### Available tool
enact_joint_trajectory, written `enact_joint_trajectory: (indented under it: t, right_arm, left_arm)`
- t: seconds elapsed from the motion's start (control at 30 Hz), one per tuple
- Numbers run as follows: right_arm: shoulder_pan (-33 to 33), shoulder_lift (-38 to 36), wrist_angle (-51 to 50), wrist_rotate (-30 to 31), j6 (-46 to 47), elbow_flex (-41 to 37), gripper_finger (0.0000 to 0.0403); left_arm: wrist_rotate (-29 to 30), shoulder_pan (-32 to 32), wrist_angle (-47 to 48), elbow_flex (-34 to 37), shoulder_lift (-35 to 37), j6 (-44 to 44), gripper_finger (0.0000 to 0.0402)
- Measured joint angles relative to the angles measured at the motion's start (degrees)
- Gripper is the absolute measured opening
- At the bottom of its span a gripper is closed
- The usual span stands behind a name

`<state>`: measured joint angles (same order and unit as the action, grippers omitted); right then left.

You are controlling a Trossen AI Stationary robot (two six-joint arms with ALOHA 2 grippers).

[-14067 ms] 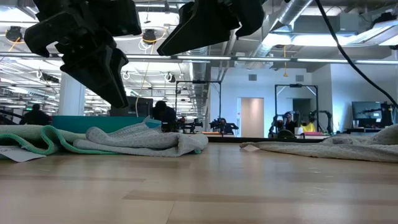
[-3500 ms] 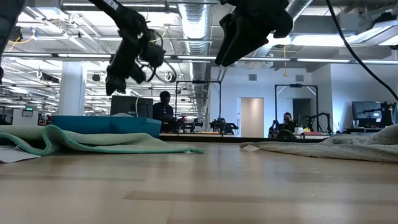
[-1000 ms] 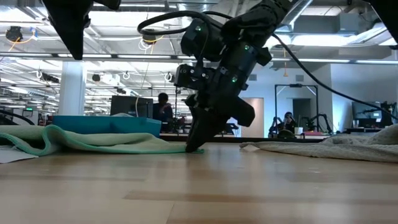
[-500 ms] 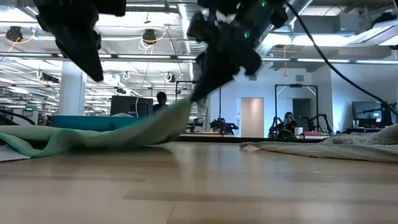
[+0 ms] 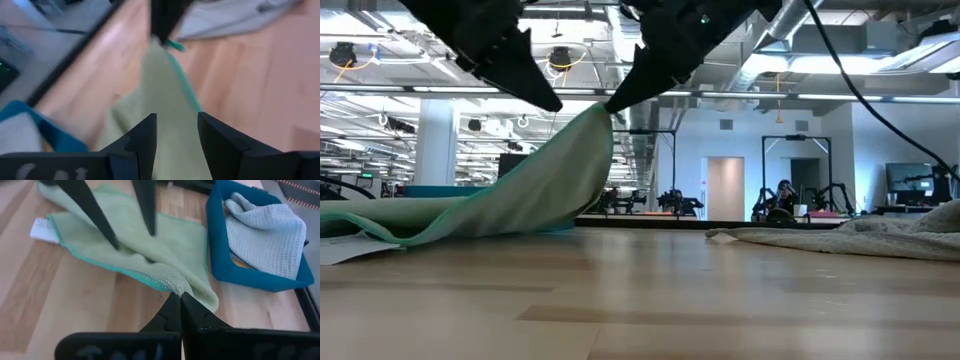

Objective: Fold microfiber towels
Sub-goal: Fold the green towel

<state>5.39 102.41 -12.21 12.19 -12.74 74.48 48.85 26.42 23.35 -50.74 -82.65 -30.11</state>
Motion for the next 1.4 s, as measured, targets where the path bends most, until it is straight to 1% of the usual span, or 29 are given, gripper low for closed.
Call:
enact_joint_trajectory:
  t: [0.1,0.2,0.27,0.3,0.37,0.47,0.67,0.83,1.0,1.17,1.3,1.4]
  right_arm:
    - [-0.32,0.0,1.75,0.26,1.08,0.02,0.0007]
    - [-0.65,0.0,3.96,2.91,0.83,0.02,0.0006]
    - [-1.01,0.0,5.13,3.68,0.44,0.07,0.0006]
    - [-1.23,0.0,5.6,3.77,0.38,0.07,0.0007]
    - [-1.51,0.0,6.04,3.81,0.35,0.13,0.0007]
    - [-2.01,0.0,6.29,4.55,0.31,0.13,0.0007]
    - [-3.31,0.0,6.78,4.87,0.31,0.13,0.0008]
    - [-3.76,0.0,7.49,4.89,0.31,0.13,0.0008]
    - [-3.41,0.0,8.28,4.88,0.31,0.13,0.0008]
    - [-3.17,0.0,8.44,4.88,0.31,0.13,0.0008]
    - [-3.17,0.0,8.33,6.45,0.31,0.13,0.0008]
    - [-3.15,0.0,7.85,8.33,0.33,0.13,0.0008]
  left_arm:
    - [1.7,-1.16,-1.39,0.0,-0.58,1.16,0.0135]
    - [1.99,-2.03,-1.95,0.09,-1.39,2.72,0.0135]
    - [2.08,-2.71,-4.0,-0.04,-2.77,4.06,0.0135]
    - [2.37,-2.75,-3.59,0.07,-3.08,4.81,0.0135]
    - [4.11,-2.98,-4.53,-0.13,-4.26,5.68,0.0135]
    - [5.48,-3.09,-4.95,-0.15,-5.21,5.58,0.0135]
    - [5.84,-3.06,-5.59,-2.82,-5.59,5.69,0.0135]
    - [9.91,-3.46,-4.93,-3.19,-5.6,8.04,0.0135]
    - [10.5,-5.65,-4.78,-3.19,-5.6,6.48,0.0135]
    - [8.55,-8.06,-4.34,-3.16,-5.6,4.97,0.0135]
    - [11.86,-8.02,-4.0,-3.15,-5.6,3.54,0.0135]
    - [11.21,-7.96,-1.52,-3.15,-5.6,0.89,0.0135]
